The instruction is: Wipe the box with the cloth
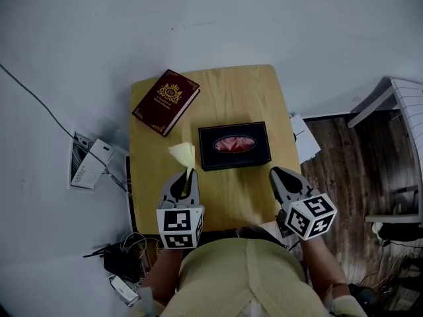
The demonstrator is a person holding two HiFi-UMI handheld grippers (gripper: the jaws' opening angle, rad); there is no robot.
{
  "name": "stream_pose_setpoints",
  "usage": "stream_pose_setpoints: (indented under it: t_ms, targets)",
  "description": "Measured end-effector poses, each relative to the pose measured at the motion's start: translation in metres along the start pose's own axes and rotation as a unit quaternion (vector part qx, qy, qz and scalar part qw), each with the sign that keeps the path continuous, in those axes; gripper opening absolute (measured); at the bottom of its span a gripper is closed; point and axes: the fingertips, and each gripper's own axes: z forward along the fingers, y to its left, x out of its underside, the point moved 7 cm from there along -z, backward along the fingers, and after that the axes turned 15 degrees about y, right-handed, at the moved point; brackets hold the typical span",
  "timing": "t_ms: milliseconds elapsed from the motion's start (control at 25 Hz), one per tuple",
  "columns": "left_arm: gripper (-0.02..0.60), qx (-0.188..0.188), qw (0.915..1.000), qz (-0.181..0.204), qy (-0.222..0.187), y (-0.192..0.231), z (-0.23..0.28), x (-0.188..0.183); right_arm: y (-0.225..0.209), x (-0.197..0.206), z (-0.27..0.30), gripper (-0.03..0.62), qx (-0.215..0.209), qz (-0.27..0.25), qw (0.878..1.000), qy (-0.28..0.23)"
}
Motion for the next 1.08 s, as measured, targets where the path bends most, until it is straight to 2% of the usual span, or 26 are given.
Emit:
stream_pose_setpoints:
  t_ms: [1080]
  targets:
    - [0.029, 0.004, 0.9999, 0.008, 0.008, -0.0011, 0.0029, 0.0001, -0.0012, 0.0057, 0.0012, 0.034, 0.009, 0.002, 1.0, 0.025]
